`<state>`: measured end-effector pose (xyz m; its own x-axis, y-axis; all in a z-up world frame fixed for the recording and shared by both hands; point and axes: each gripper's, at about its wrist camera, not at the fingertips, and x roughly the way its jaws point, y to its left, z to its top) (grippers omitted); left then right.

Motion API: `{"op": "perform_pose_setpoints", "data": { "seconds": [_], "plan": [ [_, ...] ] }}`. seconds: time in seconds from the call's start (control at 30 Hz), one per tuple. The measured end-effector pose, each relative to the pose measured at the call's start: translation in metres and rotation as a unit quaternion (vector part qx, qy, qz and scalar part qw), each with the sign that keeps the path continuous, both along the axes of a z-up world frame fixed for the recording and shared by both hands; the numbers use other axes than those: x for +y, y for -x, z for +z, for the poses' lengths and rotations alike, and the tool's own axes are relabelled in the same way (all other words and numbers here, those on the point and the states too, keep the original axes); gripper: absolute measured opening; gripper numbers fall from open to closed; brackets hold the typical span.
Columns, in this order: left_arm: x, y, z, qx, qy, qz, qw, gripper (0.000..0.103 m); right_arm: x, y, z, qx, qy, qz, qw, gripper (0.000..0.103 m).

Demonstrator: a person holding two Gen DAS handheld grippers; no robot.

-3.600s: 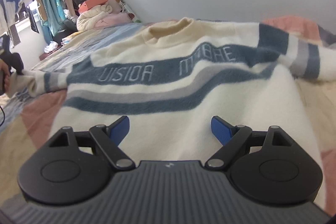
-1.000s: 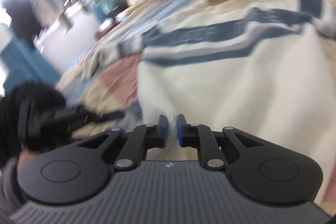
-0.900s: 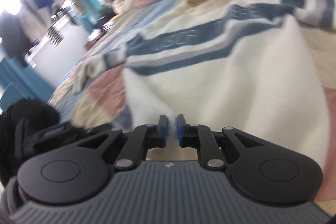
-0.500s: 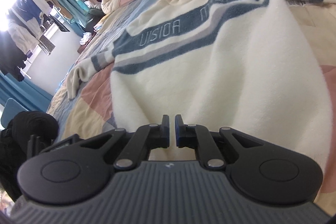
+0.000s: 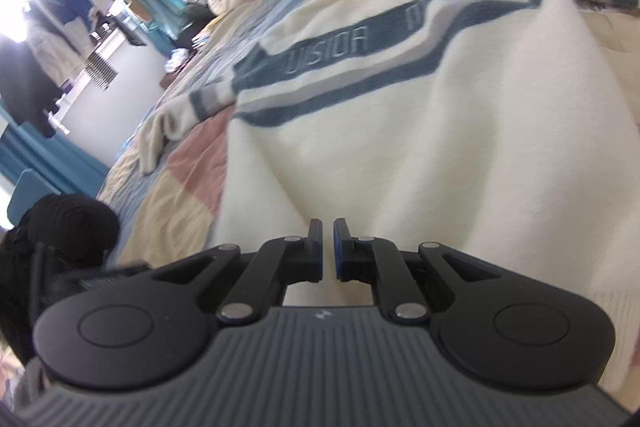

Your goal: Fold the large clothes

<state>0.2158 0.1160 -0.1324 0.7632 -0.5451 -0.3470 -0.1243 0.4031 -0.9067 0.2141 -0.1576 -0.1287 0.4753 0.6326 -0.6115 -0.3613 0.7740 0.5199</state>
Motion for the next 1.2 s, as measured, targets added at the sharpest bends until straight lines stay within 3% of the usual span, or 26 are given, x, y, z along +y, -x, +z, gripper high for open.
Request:
{"op": "perform_pose_setpoints", "data": {
  "seconds": [0.13,0.23,0.37,0.47,0.53,0.67,0.7,0.87,1.03,1.2],
  "plan": [
    [0.025,0.026,0.019,-0.011,0.001,0.03,0.9995,0.014,0.01,0.013,0.001,0.006,-0.024,0.035,0.999,0.011],
    [0.038,0.039,0.027,0.001,-0.033,0.047,0.9983,0.014,0.025,0.026,0.0,0.028,-0.06,0.084,0.994,0.011],
    [0.042,0.043,0.023,0.047,-0.086,0.057,0.9936,0.014,0.055,0.041,-0.005,0.008,-0.003,0.127,0.992,0.011],
    [0.043,0.039,0.015,0.096,-0.136,0.058,0.9844,0.014,0.071,0.038,-0.022,0.032,0.035,0.137,0.99,0.01],
    [0.04,0.033,0.003,0.12,-0.142,0.05,0.9813,0.015,0.078,0.036,-0.033,0.043,0.066,0.137,0.987,0.01],
    [0.04,0.026,-0.005,0.123,-0.157,0.04,0.9791,0.015,0.08,0.032,-0.038,0.057,0.074,0.129,0.987,0.01],
    [0.041,0.026,-0.004,0.123,-0.161,0.04,0.9785,0.019,0.078,0.032,-0.036,0.057,0.07,0.125,0.988,0.01],
    [0.038,0.034,0.009,0.11,-0.19,0.052,0.9743,0.048,0.047,0.036,-0.015,0.034,0.046,0.067,0.996,0.011],
    [0.025,0.039,0.037,0.074,-0.249,0.064,0.9635,0.052,-0.004,0.04,0.014,-0.02,0.039,-0.034,0.998,0.011],
    [-0.014,0.022,0.058,0.035,-0.291,0.015,0.956,0.053,-0.07,0.034,0.036,-0.046,0.005,-0.164,0.985,0.011]
  ]
}}
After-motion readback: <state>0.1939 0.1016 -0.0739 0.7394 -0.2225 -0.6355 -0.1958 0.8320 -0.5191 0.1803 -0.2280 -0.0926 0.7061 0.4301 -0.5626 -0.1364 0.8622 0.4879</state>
